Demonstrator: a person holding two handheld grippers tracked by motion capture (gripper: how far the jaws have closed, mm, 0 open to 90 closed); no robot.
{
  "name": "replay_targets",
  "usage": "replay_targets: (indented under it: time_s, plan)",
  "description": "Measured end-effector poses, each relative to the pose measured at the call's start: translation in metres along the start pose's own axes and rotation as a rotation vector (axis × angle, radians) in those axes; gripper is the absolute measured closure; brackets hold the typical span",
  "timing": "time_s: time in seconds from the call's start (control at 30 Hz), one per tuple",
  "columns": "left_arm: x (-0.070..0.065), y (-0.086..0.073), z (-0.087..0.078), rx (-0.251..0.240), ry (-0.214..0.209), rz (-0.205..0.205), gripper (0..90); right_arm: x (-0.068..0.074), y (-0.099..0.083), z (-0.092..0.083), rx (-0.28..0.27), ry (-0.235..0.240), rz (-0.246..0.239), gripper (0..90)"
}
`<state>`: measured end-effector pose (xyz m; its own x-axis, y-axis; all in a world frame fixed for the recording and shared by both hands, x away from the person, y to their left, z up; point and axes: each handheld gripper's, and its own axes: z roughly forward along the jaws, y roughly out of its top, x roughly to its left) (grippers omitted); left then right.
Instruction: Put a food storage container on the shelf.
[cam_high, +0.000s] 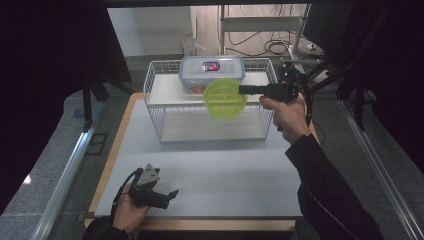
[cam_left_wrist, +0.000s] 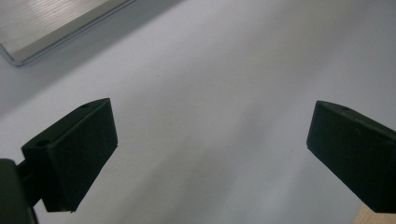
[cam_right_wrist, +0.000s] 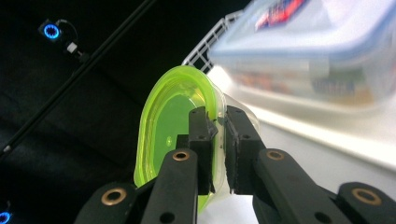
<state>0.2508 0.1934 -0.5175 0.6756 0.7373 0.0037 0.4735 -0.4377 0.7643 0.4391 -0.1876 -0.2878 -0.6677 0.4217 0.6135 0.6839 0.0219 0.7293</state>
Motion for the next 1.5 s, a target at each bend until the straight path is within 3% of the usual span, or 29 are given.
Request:
replay_targets:
  time_s: [0.37,0.73,1.0,1.3,1.5]
  plan:
    - [0.001,0.000,-0.002,-0.018,-0.005,-0.011,1.7,0.004,0.054,0.010,-0.068,-0.069,0.019,83.1]
    - [0.002,0.000,-0.003,-0.028,-0.020,-0.020,1.7,0.000,0.088,0.037,-0.107,-0.120,0.061,83.5]
    - [0.002,-0.001,-0.004,-0.034,-0.031,-0.022,1.8,-0.011,0.100,0.058,-0.108,-0.159,0.115,84.4]
    - [0.002,-0.001,-0.003,-0.033,-0.036,-0.020,1.8,-0.024,0.102,0.065,-0.119,-0.131,0.200,84.1]
    - [0.002,-0.001,-0.003,-0.031,-0.039,-0.020,1.8,-0.028,0.102,0.065,-0.128,-0.113,0.222,83.9]
